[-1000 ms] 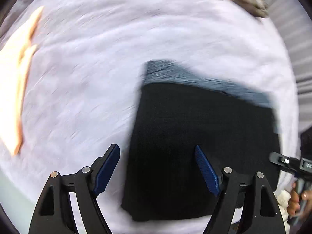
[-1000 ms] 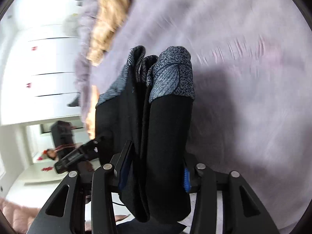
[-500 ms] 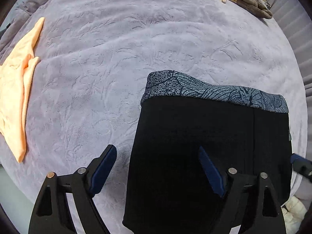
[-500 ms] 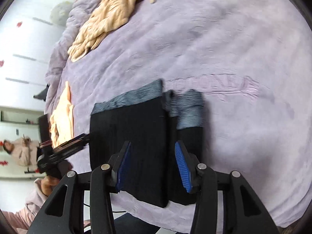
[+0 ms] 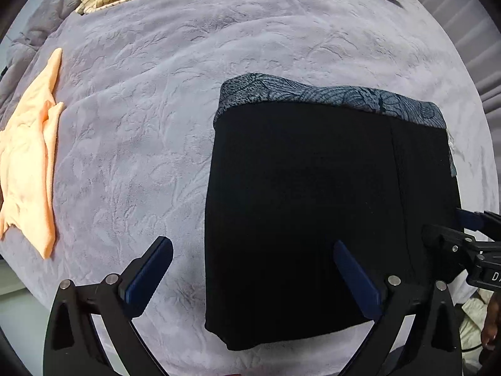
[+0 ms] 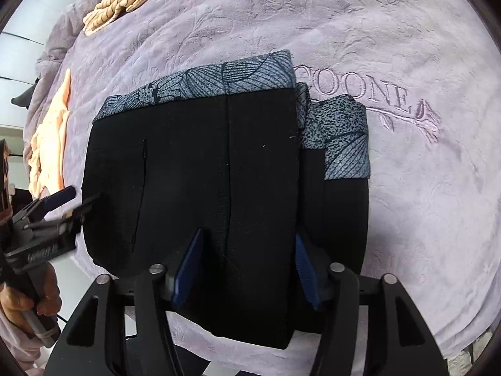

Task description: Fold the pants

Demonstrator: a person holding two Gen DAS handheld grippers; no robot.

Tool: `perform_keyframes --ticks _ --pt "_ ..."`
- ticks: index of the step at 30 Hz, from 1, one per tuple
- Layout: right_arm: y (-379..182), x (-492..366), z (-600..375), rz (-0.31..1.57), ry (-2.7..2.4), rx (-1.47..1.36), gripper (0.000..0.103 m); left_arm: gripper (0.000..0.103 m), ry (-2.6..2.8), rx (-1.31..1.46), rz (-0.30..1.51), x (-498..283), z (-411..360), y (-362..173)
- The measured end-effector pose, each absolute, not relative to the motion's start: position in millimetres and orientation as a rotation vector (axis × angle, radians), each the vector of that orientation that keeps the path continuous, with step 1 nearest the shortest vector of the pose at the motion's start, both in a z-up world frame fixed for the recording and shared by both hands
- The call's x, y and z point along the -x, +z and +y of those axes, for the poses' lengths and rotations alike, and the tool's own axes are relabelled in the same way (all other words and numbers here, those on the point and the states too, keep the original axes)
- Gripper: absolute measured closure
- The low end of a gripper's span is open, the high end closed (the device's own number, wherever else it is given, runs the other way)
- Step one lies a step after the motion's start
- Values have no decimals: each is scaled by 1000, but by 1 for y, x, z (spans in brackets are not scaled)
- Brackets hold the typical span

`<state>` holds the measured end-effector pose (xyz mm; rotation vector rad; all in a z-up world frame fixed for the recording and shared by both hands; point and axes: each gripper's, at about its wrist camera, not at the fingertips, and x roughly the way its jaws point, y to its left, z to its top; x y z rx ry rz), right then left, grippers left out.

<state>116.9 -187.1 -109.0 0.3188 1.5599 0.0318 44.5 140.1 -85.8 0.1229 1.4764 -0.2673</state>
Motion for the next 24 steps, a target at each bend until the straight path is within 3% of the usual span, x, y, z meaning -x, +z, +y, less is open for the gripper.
perform_keyframes --ticks 3,24 --pt "-106 -118 -175 1565 18 -262 22 0 -294 -127 1485 -37 141 -85" --pt "-60 -51 -168 1563 -203 -318 21 0 -363 -126 1457 -10 179 -82"
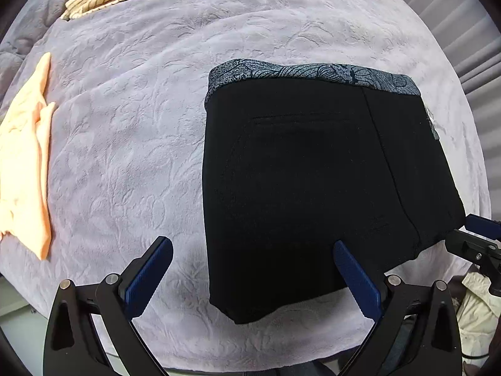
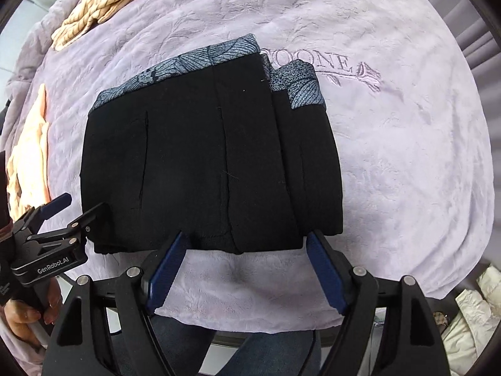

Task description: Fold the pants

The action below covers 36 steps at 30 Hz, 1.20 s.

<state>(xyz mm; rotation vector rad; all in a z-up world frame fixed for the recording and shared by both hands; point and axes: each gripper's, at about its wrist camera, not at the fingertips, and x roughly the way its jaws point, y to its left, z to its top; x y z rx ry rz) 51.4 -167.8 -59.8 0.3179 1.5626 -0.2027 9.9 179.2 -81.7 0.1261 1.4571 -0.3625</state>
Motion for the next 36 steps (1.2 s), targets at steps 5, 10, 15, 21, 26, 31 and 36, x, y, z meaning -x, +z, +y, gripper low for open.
perform_keyframes --ticks 5,10,15,21,26,31,36 --pt "-51 -43 -163 1519 -153 -339 21 0 -327 -115 1427 18 176 -67" --pt "-46 -22 -173 1496 -129 -391 21 0 -340 -67 1365 43 172 -33" --pt "-35 -1 -193 1474 -107 -410 21 0 -318 -61 1299 54 168 12" --pt "-18 8 -195 1423 -121 -448 21 0 -266 -84 1392 59 149 10" --pt "-14 13 -195 1410 -99 -501 20 0 -291 -158 1478 77 140 -5" --pt "-34 17 -178 1504 -86 -502 20 0 -245 -142 1485 82 158 -3" --pt "-43 19 -161 1542 -67 -488 20 0 -218 -111 1518 88 170 -10"
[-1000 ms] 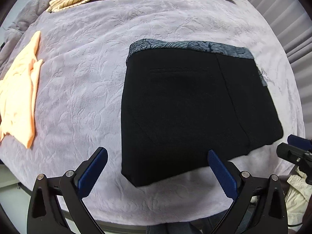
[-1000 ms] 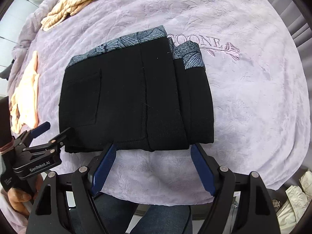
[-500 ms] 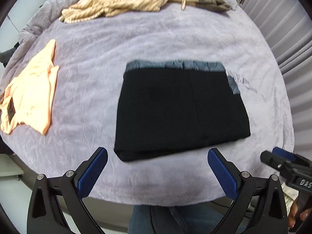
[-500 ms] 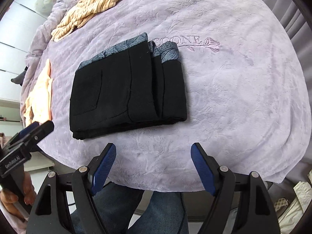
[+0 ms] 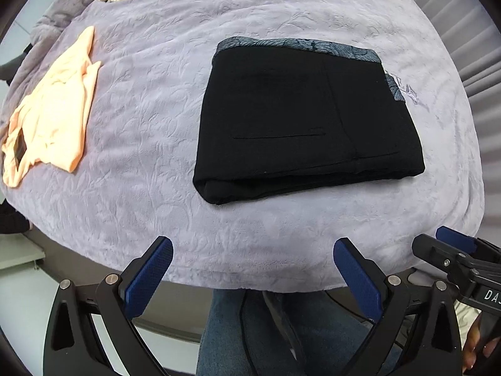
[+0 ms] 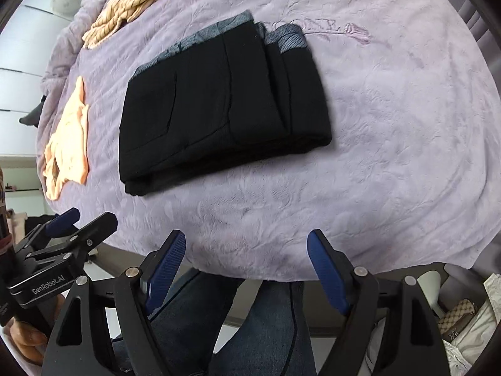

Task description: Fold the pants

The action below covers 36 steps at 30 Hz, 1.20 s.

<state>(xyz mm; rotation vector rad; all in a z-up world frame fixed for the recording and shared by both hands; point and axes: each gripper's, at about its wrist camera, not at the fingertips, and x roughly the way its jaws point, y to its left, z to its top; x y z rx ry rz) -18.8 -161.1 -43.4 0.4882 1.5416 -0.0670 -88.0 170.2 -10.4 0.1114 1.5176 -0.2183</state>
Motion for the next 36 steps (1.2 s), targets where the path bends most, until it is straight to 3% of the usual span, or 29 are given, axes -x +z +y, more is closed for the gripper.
perform_keyframes --ticks 36 --pt "-39 25 -177 1532 -102 -464 20 0 -229 -126 1478 90 145 -1"
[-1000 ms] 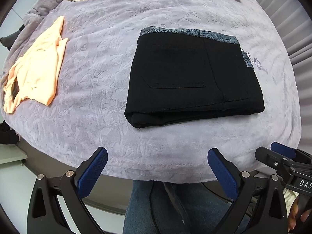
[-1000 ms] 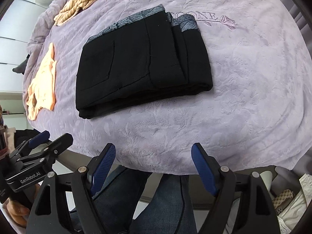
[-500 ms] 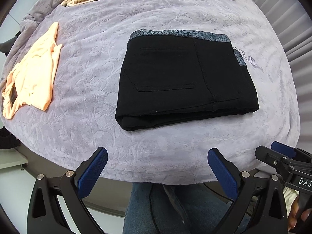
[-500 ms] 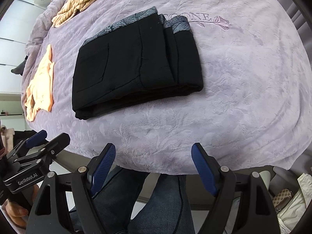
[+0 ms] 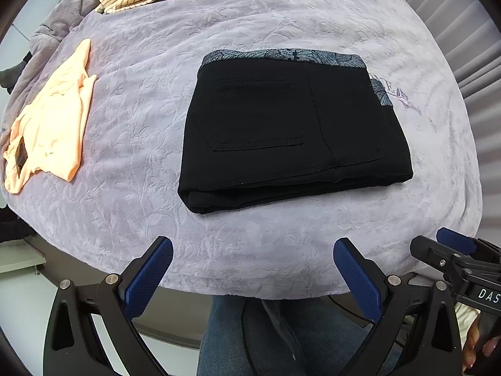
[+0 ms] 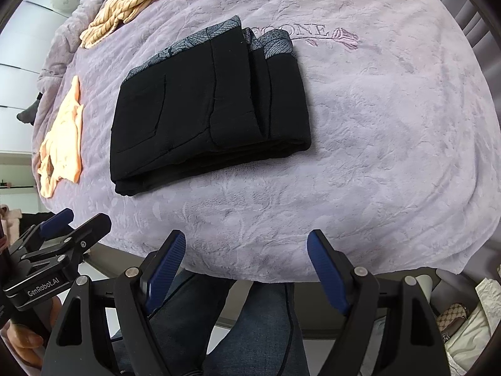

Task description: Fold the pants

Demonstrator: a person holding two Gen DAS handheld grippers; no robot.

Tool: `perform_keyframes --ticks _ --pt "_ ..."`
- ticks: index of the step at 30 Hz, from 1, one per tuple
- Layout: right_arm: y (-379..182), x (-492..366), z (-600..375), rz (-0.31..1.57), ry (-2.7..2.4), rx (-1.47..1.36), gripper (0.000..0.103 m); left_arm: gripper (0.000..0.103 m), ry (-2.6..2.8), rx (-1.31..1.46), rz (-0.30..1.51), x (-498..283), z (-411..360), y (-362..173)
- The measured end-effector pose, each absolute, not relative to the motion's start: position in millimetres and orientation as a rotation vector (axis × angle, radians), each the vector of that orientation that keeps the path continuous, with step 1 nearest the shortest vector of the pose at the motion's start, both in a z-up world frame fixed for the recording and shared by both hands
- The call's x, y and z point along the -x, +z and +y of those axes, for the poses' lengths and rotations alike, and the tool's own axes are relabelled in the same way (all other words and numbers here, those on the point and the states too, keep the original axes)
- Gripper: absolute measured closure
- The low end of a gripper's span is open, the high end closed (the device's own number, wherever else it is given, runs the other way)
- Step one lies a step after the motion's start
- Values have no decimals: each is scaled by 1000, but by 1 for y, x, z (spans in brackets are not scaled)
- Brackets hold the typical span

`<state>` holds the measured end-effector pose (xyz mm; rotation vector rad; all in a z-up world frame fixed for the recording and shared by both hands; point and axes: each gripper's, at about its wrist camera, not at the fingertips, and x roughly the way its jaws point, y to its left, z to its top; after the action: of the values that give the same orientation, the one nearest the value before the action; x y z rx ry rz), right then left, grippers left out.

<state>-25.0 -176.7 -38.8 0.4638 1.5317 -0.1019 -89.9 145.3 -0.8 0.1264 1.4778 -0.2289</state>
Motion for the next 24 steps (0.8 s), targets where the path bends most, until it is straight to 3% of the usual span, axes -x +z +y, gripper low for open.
perform_keyframes --ticks 24 --pt "-39 22 -187 1529 -100 -460 20 0 -225 -162 1469 82 130 1"
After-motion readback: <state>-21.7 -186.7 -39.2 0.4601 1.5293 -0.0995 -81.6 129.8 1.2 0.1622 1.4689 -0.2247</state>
